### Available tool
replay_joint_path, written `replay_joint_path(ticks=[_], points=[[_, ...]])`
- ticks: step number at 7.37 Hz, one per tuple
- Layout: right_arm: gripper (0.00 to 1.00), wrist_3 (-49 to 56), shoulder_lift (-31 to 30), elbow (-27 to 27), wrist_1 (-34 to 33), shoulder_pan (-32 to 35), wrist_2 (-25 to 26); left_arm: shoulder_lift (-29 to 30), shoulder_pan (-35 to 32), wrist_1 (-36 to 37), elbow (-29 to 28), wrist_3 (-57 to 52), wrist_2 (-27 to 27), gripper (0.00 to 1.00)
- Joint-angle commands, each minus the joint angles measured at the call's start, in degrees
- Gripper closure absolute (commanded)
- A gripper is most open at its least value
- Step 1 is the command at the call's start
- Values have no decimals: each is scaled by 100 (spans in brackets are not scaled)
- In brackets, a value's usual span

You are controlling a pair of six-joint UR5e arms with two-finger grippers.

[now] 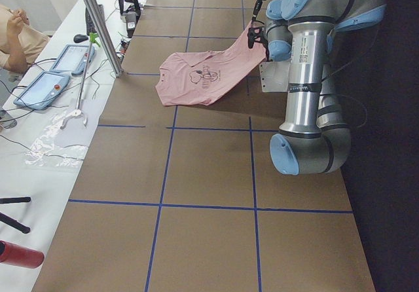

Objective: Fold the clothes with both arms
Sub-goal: 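Grasp the hem corners with both grippers and lift, then fold the hem with both grippers toward the collar, farther from robot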

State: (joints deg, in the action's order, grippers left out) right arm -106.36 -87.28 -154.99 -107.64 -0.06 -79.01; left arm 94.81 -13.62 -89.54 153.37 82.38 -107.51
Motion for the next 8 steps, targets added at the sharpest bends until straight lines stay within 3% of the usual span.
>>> replay_joint_path(ticks=[1,3,4,5,6,8], points=[[100,202,385,37,-319,469,-326,563,-306,718,-112,-55,-139,100],[100,1088,1620,1087,-424,1503,-483,1177,-1277,736,-1199,-893,-130,100],[100,1344,2149,1807,-416,2187,-902,1502,-1788,728,-1892,-1299,-130,100],[100,1764,2372,2354,-346,2681,-1071,1801,-2193,728,-2404,-1634,-130,100],[100,2125,2565,2968,-67,3139,-1090,1935,-2484,710,-2800,-1907,-139,100],[100,2242,2742,4365,1344,3573,-1090,2313,-3012,544,-3740,-2496,-139,100]])
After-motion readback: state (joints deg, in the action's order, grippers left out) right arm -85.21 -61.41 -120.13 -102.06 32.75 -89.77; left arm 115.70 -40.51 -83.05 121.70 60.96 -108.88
